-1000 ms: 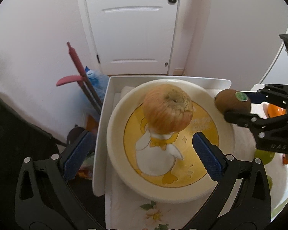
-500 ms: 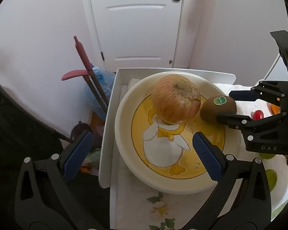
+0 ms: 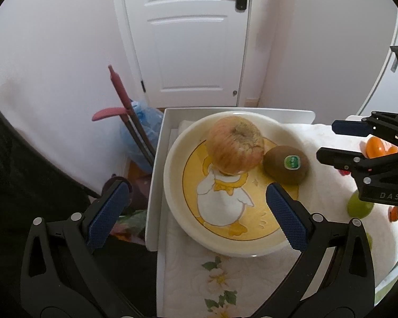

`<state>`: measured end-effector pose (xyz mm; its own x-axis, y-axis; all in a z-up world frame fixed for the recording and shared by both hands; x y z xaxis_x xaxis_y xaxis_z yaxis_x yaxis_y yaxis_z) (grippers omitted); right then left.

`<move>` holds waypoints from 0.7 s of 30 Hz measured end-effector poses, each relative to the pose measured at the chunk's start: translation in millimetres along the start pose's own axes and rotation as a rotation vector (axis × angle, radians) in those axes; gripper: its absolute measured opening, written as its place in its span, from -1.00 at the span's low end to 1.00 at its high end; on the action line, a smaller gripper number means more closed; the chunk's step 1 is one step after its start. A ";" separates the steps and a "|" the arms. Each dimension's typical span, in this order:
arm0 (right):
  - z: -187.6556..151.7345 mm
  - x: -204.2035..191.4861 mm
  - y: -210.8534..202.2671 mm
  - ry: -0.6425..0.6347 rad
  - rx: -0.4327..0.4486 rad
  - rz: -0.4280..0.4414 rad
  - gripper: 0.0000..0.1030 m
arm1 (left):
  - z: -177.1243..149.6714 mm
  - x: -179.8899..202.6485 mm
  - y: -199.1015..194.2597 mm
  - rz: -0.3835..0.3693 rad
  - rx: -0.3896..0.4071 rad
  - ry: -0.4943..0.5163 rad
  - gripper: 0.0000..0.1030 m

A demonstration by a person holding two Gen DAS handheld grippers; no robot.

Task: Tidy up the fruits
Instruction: 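Open the left tool in the bowl while the right tool lowers the kiwi beside it, then move the left tool to the large green fruit while the right tool approaches a tangerine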

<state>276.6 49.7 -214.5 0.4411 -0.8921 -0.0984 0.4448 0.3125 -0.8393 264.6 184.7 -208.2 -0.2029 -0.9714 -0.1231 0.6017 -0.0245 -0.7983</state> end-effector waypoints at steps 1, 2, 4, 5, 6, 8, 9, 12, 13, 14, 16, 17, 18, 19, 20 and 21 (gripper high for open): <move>0.6 0.4 -7.2 0.005 0.012 -0.006 0.00 | 1.0 1.9 -3.8 -0.002 0.003 0.003 1.00; 0.4 1.0 -12.8 0.009 0.021 -0.011 0.00 | 1.9 4.4 -8.2 -0.003 0.006 0.007 1.00; -1.4 3.8 -27.0 0.026 0.043 -0.021 0.00 | 3.5 10.5 -16.7 -0.009 0.012 0.015 1.00; -2.9 9.4 -32.2 0.035 0.049 -0.031 0.00 | 4.0 14.7 -21.9 -0.013 0.015 0.020 1.00; -5.1 11.3 -38.3 0.043 0.053 -0.041 0.01 | 4.1 18.5 -26.6 -0.015 0.018 0.024 1.00; -11.0 15.5 -52.1 0.060 0.069 -0.052 0.33 | 3.3 27.1 -36.6 -0.016 0.023 0.034 1.00; -15.2 17.8 -60.1 0.071 0.077 -0.050 0.46 | 2.1 32.0 -41.7 -0.015 0.025 0.038 1.00; -29.5 26.7 -81.5 0.104 0.094 -0.052 0.66 | -1.4 48.0 -56.5 -0.020 0.026 0.040 1.00; -36.3 31.1 -90.3 0.113 0.100 -0.058 0.67 | -2.9 53.2 -60.9 -0.024 0.026 0.040 1.00; -42.3 34.2 -97.0 0.119 0.105 -0.062 0.67 | -4.7 59.2 -65.7 -0.027 0.027 0.041 1.00; -56.5 43.0 -112.4 0.131 0.118 -0.078 0.78 | -8.8 72.4 -74.8 -0.032 0.027 0.046 1.00; -61.6 46.4 -118.8 0.136 0.125 -0.088 0.97 | -9.6 77.1 -78.2 -0.033 0.028 0.049 1.00; -68.0 49.8 -125.6 0.143 0.132 -0.095 1.00 | -11.0 83.4 -82.0 -0.033 0.029 0.053 1.00; -75.2 54.3 -132.8 0.153 0.136 -0.099 1.00 | -13.5 91.0 -86.5 -0.034 0.029 0.055 1.00; -83.6 60.2 -140.6 0.170 0.141 -0.106 1.00 | -15.8 100.4 -91.0 -0.039 0.030 0.057 1.00; -92.1 65.6 -148.1 0.183 0.143 -0.112 1.00 | -18.1 106.9 -94.2 -0.043 0.030 0.059 1.00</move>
Point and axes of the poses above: each gripper's, at about its wrist camera, not at the fingertips, and y roughly the way its jaws point, x to its right, z to its top, the point moved 9 cm from there along y, roughly the way its jaws point, and after that the axes turned 9 degrees about y, right-handed, at the moved point
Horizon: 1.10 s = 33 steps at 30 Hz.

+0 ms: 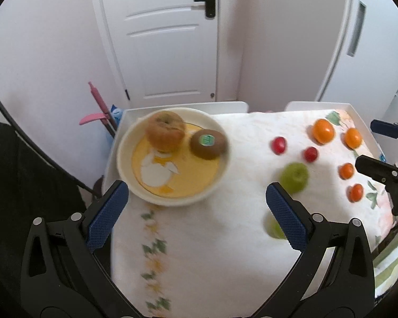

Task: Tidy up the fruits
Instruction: 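Move the left tool to the large green fruit while the right tool approaches a tangerine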

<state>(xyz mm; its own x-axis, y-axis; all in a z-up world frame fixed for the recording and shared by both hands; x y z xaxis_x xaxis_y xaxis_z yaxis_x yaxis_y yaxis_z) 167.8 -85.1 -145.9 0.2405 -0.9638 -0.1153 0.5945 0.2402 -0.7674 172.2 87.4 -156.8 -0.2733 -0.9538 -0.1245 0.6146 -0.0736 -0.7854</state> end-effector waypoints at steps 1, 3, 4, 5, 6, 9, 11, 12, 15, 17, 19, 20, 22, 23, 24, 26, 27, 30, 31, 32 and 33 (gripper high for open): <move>-5.1 6.2 -6.7 0.011 0.000 -0.004 1.00 | -1.7 7.4 -3.0 -0.004 0.001 0.002 1.00; -16.3 19.5 -21.6 0.027 0.007 -0.020 1.00 | -5.2 22.8 -9.0 -0.012 0.001 0.010 1.00; -21.1 24.5 -27.6 0.030 0.007 -0.028 1.00 | -6.9 30.1 -11.2 -0.014 0.002 0.015 1.00; -26.4 30.3 -33.7 0.032 0.005 -0.039 1.00 | -8.7 38.0 -13.8 -0.017 0.004 0.021 1.00; -31.6 36.6 -38.6 0.032 0.002 -0.048 1.00 | -10.1 45.0 -15.8 -0.019 0.006 0.026 1.00; -48.1 54.1 -52.4 0.032 -0.016 -0.074 1.00 | -14.7 63.4 -17.5 -0.024 0.007 0.036 1.00; -58.2 63.8 -59.2 0.037 -0.020 -0.079 1.00 | -20.0 74.9 -17.1 -0.025 0.005 0.041 1.00; -62.6 67.8 -61.3 0.038 -0.017 -0.081 1.00 | -22.5 80.1 -15.9 -0.026 0.004 0.043 1.00; -77.0 79.6 -64.1 0.040 -0.016 -0.087 1.00 | -29.6 95.0 -9.2 -0.025 -0.002 0.055 1.00; -85.8 86.6 -62.3 0.045 -0.020 -0.084 1.00 | -34.4 103.2 -2.3 -0.025 -0.006 0.063 1.00; -94.8 92.6 -57.9 0.049 -0.028 -0.083 1.00 | -39.0 111.8 5.9 -0.027 -0.007 0.069 1.00; -99.4 95.9 -54.4 0.050 -0.033 -0.082 1.00 | -40.8 115.7 9.7 -0.027 -0.005 0.071 1.00; -107.4 101.5 -49.0 0.053 -0.040 -0.080 1.00 | -45.0 122.5 17.6 -0.030 -0.003 0.075 1.00; -111.7 104.4 -45.9 0.054 -0.042 -0.082 1.00 | -47.8 126.8 23.4 -0.031 -0.003 0.079 1.00; -115.7 107.5 -42.6 0.055 -0.044 -0.081 1.00 | -49.9 130.0 27.1 -0.029 -0.004 0.083 1.00; -123.5 113.3 -34.9 0.059 -0.050 -0.080 1.00 | -54.9 136.8 37.1 -0.027 -0.006 0.094 1.00; -128.1 116.7 -30.7 0.062 -0.053 -0.079 1.00 | -56.6 139.0 41.2 -0.025 -0.006 0.098 1.00; -139.6 123.8 -19.1 0.066 -0.062 -0.074 1.00 | -63.8 145.1 53.8 -0.026 -0.008 0.105 1.00; -143.2 125.4 -15.3 0.066 -0.065 -0.075 1.00 | -66.0 146.6 58.0 -0.025 -0.011 0.108 1.00; -146.8 127.4 -11.1 0.066 -0.068 -0.075 1.00 | -67.6 148.1 61.4 -0.024 -0.014 0.109 1.00; -149.7 128.6 -7.7 0.066 -0.070 -0.073 1.00 | -69.4 149.2 64.4 -0.024 -0.016 0.110 1.00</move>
Point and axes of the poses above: each gripper's, at about its wrist camera, not at the fingertips, and y roughly the way its jaws point, x to its right, z to its top, the point moved 9 cm from there along y, roughly the way its jaws point, and after that the axes turned 9 degrees about y, right-handed, at the moved point
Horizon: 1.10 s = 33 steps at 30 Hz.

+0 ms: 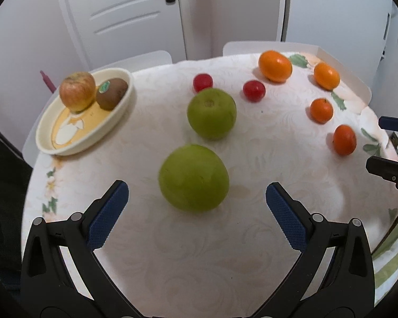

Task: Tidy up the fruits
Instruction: 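Move the left tool to the large green fruit while the right tool approaches a tangerine, then grasp the large green fruit with the left tool while the right tool grasps the tangerine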

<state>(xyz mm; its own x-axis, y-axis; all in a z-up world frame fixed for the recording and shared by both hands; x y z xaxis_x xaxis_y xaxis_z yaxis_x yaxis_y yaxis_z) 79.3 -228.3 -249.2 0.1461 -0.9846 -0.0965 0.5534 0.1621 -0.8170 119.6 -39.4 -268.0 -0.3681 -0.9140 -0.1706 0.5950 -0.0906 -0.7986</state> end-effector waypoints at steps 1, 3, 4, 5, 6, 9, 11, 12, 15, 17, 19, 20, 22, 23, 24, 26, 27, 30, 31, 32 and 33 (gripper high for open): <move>-3.1 1.6 4.5 0.001 -0.005 -0.001 1.00 | -1.7 1.1 2.9 0.000 -0.002 0.001 1.00; -7.5 4.1 10.4 0.010 -0.012 0.001 1.00 | -3.8 3.0 8.1 -0.003 -0.007 0.003 1.00; -8.6 4.6 12.3 0.015 -0.012 0.007 1.00 | -4.4 3.6 9.6 -0.001 -0.007 0.004 1.00; -9.6 4.7 14.4 0.021 -0.016 0.015 1.00 | -4.6 4.1 11.2 0.001 -0.007 0.005 1.00; -10.4 3.7 16.0 0.025 -0.018 0.020 1.00 | -4.2 4.6 12.5 0.002 -0.006 0.005 1.00; -11.1 2.3 21.5 0.030 -0.022 0.037 1.00 | -2.4 4.4 16.9 0.005 -0.005 -0.006 0.98; -10.5 0.4 24.5 0.033 -0.024 0.050 1.00 | -1.3 3.4 19.6 0.010 -0.007 -0.012 0.87; -10.4 -1.1 26.2 0.035 -0.027 0.059 1.00 | -1.1 3.0 20.9 0.014 -0.009 -0.012 0.83; -10.1 -4.0 29.6 0.036 -0.030 0.080 1.00 | -2.3 2.7 25.7 0.015 -0.024 -0.015 0.57; -9.8 -5.1 30.8 0.035 -0.030 0.089 0.96 | -2.5 2.4 25.8 0.005 -0.021 -0.024 0.42; -9.9 -5.0 32.4 0.036 -0.035 0.094 0.91 | -2.3 -0.3 24.6 0.018 -0.020 -0.030 0.22; -9.7 -4.6 33.1 0.037 -0.036 0.095 0.86 | -2.3 -2.0 24.5 0.023 -0.023 -0.031 0.19; -9.1 -4.5 34.1 0.041 -0.039 0.102 0.75 | -2.3 -3.8 24.9 0.009 -0.026 -0.042 0.19; -9.0 -4.6 34.8 0.042 -0.042 0.103 0.67 | -2.4 -3.9 24.8 0.007 -0.027 -0.043 0.19; -8.9 -4.7 35.8 0.042 -0.046 0.104 0.65 | -2.3 -3.5 24.7 0.009 -0.027 -0.040 0.19; -8.1 -5.6 37.4 0.040 -0.050 0.102 0.49 | -2.5 -2.6 24.2 0.013 -0.028 -0.030 0.19; -7.4 -6.0 37.7 0.035 -0.049 0.099 0.48 | -2.9 -2.7 23.8 0.013 -0.028 -0.030 0.19; -5.3 -7.0 38.9 0.031 -0.052 0.097 0.35 | -3.7 -3.2 23.2 0.006 -0.029 -0.041 0.19; -4.5 -6.9 39.3 0.029 -0.050 0.095 0.29 | -3.9 -2.9 23.0 0.005 -0.030 -0.042 0.19; -3.5 -6.8 39.6 0.027 -0.049 0.090 0.20 | -4.2 -2.8 22.7 0.004 -0.031 -0.043 0.19; -2.4 -6.6 39.9 0.025 -0.047 0.086 0.16 | -4.2 -2.5 22.7 0.004 -0.032 -0.043 0.19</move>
Point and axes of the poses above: each gripper's, at about its wrist camera, not at the fingertips, and y roughly the way its jaws point, x to its right, z to its top, the point moved 9 cm from there along y, roughly the way its jaws point, and after that the axes turned 9 degrees about y, right-handed, at the moved point
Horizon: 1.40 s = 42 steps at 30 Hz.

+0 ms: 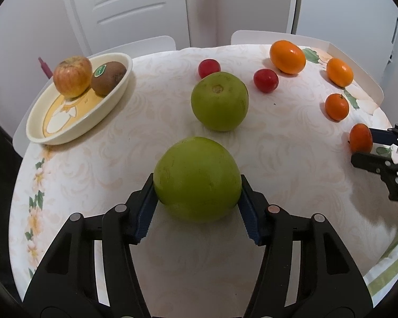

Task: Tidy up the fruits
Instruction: 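Grasp the large green fruit with the left tool while the right tool grasps the tangerine, then place the green fruit in the bowl with the left tool while the right tool places the tangerine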

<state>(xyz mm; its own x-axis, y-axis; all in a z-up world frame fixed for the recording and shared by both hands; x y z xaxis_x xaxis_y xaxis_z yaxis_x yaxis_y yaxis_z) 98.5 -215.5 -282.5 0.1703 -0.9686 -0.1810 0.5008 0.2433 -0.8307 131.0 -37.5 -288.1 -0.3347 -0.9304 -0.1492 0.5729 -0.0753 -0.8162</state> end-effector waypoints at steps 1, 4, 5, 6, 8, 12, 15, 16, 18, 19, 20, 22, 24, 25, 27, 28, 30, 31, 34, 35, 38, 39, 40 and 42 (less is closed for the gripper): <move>0.9 0.3 0.3 0.000 0.001 -0.004 0.09 | -0.3 0.1 -0.3 -0.001 -0.002 0.002 0.19; 3.0 0.6 0.7 -0.002 0.004 -0.013 -0.09 | -1.4 -0.5 -1.5 -0.003 -0.005 0.001 0.19; 3.2 0.1 0.8 -0.007 0.005 -0.017 -0.17 | -1.8 -0.6 -2.1 -0.004 -0.005 0.000 0.19; 3.6 -1.4 0.3 -0.012 0.009 -0.013 -0.22 | -2.3 -1.0 -2.6 -0.006 -0.006 -0.002 0.19; 4.4 -4.5 -0.6 -0.023 0.011 -0.013 -0.31 | -3.5 -2.0 -3.9 -0.008 -0.007 -0.005 0.19; 6.8 -9.6 -2.1 -0.040 0.016 -0.016 -0.31 | -5.7 -6.5 -8.6 -0.010 -0.007 -0.017 0.19; 11.4 -15.4 -5.8 -0.047 0.024 -0.011 -0.32 | -5.5 -11.8 -15.1 -0.008 0.000 -0.030 0.19; 13.8 -18.2 -7.9 -0.048 0.027 -0.006 -0.32 | -4.8 -14.1 -18.0 -0.006 0.005 -0.037 0.19; 17.6 -23.1 -11.3 -0.049 0.035 0.003 -0.32 | -2.6 -19.7 -24.5 -0.001 0.010 -0.047 0.19; 20.4 -27.5 -14.0 -0.052 0.038 0.009 -0.32 | -1.5 -23.0 -28.1 0.003 0.013 -0.053 0.19; 22.2 -31.3 -15.7 -0.056 0.039 0.014 -0.32 | 0.7 -27.2 -32.7 0.007 0.017 -0.061 0.19; 28.6 -41.5 -21.2 -0.066 0.042 0.024 -0.32 | 4.9 -37.1 -42.3 0.013 0.021 -0.079 0.19; 34.8 -51.8 -26.7 -0.075 0.046 0.034 -0.32 | 8.6 -47.3 -49.9 0.027 0.019 -0.091 0.19; 38.9 -58.1 -29.6 -0.080 0.047 0.041 -0.32 | 11.2 -54.7 -55.3 0.033 0.022 -0.099 0.19; 49.0 -72.5 -35.8 -0.089 0.050 0.056 -0.32 | 14.4 -66.8 -62.9 0.042 0.030 -0.108 0.19; 53.4 -79.0 -38.0 -0.092 0.052 0.063 -0.32 | 16.6 -73.4 -66.6 0.048 0.033 -0.109 0.19; 63.3 -94.1 -42.2 -0.101 0.057 0.079 -0.32 | 21.6 -87.8 -72.6 0.062 0.037 -0.111 0.19; 68.1 -100.8 -43.4 -0.109 0.062 0.083 -0.32 | 24.8 -96.7 -76.1 0.067 0.042 -0.114 0.19; 82.2 -125.1 -45.1 -0.123 0.064 0.106 -0.32 | 32.4 -118.4 -83.1 0.079 0.054 -0.124 0.19; 85.5 -130.6 -45.5 -0.129 0.063 0.113 -0.32 | 35.5 -126.5 -85.1 0.081 0.058 -0.128 0.19; 96.6 -151.5 -43.5 -0.144 0.058 0.130 -0.32 | 43.5 -145.3 -88.2 0.086 0.068 -0.133 0.19; 100.6 -157.2 -42.6 -0.147 0.056 0.134 -0.32 | 46.1 -150.1 -88.9 0.090 0.072 -0.129 0.19; 105.8 -164.8 -41.2 -0.150 0.055 0.141 -0.32 | 48.3 -154.7 -89.4 0.093 0.076 -0.124 0.19; 114.0 -175.2 -38.7 -0.154 0.056 0.148 -0.32 | 51.8 -163.6 -88.8 0.092 0.080 -0.117 0.19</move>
<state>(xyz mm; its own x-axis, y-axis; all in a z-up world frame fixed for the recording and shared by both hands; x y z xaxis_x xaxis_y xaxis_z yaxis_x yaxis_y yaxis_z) 146.0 -49.5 -158.6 0.3707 -0.9041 -0.2125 0.5063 0.3886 -0.7698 173.6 102.8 -162.3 -0.1911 -0.9698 -0.1514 0.6563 -0.0116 -0.7545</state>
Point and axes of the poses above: each gripper's, at about its wrist camera, not at the fingertips, and y roughly the way its jaws point, x to its right, z to its top, the point moved 9 cm from there along y, roughly the way its jaws point, and after that the axes turned 9 degrees about y, right-handed, at the moved point
